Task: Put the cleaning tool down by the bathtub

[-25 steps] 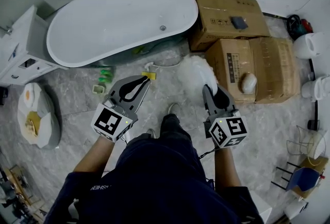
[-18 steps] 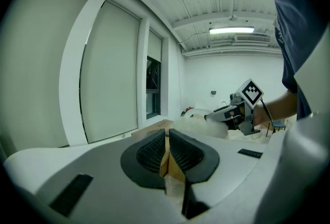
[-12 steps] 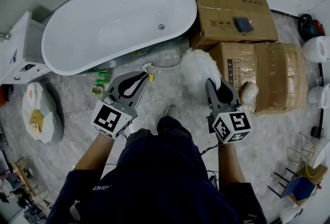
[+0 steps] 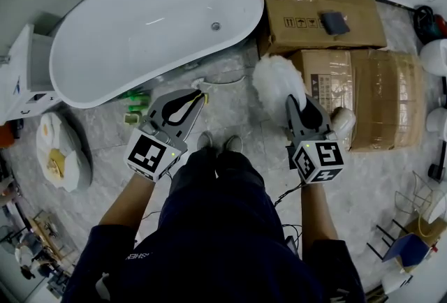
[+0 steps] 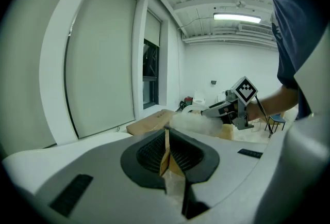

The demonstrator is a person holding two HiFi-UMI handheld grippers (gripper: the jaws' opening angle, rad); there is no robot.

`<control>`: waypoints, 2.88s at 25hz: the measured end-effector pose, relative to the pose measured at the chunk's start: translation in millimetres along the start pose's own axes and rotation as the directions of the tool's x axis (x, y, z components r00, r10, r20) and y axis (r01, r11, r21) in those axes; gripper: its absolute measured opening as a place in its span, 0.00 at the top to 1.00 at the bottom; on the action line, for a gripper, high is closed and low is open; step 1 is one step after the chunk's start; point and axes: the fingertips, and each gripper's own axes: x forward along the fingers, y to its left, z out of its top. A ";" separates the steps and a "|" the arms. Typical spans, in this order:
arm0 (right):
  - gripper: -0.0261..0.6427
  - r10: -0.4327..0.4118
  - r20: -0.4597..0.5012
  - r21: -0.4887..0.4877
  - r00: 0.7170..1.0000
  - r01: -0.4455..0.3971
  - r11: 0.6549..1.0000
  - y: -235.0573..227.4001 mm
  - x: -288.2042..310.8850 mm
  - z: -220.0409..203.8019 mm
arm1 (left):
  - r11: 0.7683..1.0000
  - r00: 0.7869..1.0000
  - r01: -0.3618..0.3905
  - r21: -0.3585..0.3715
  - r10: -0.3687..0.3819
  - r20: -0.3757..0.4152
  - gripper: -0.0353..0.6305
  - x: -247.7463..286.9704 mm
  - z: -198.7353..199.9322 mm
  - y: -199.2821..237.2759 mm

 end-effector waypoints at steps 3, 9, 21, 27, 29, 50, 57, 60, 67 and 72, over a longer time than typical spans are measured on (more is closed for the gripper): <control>0.82 -0.030 -0.014 0.011 0.999 0.030 0.999 -15.7 11.9 -12.7 | 1.000 0.999 0.025 0.002 -0.025 -0.025 0.88 16.8 -11.3 3.5; 0.82 -0.116 -0.047 0.023 0.992 0.117 0.993 -47.1 36.8 -49.0 | 0.996 0.994 0.088 0.009 -0.088 -0.071 0.88 54.0 -40.3 14.3; 0.82 -0.241 -0.114 0.036 0.964 0.246 0.969 -105.5 127.4 -176.8 | 0.984 0.975 0.179 0.014 -0.175 -0.139 0.88 158.2 -154.6 51.0; 0.82 -0.264 -0.150 0.035 0.953 0.272 0.962 -132.0 178.9 -267.5 | 0.974 0.964 0.219 0.051 -0.208 -0.168 0.88 207.8 -227.8 54.3; 0.82 -0.263 -0.162 0.029 0.951 0.271 0.962 -139.5 197.4 -297.0 | 0.972 0.960 0.229 0.058 -0.216 -0.179 0.88 223.4 -252.9 55.6; 0.82 -0.282 -0.311 0.013 0.907 0.301 0.954 -214.9 338.9 -598.9 | 0.950 0.934 0.298 0.098 -0.269 -0.236 0.90 356.4 -468.3 45.9; 0.82 -0.261 -0.376 -0.018 0.889 0.274 0.962 -220.8 363.1 -666.0 | 0.957 0.946 0.271 0.101 -0.245 -0.211 0.90 366.1 -490.5 42.6; 0.82 -0.258 -0.389 -0.042 0.884 0.262 0.964 -220.2 365.3 -680.0 | 0.956 0.946 0.272 0.105 -0.246 -0.211 0.90 366.8 -497.1 38.7; 0.82 -0.239 -0.427 -0.069 0.872 0.233 0.970 -216.9 367.6 -709.6 | 0.958 0.947 0.268 0.099 -0.243 -0.211 0.90 369.8 -508.2 37.0; 0.81 -0.235 -0.479 -0.067 0.846 0.232 0.970 -216.8 364.1 -730.5 | 0.955 0.945 0.275 0.110 -0.248 -0.214 0.90 372.6 -506.0 32.9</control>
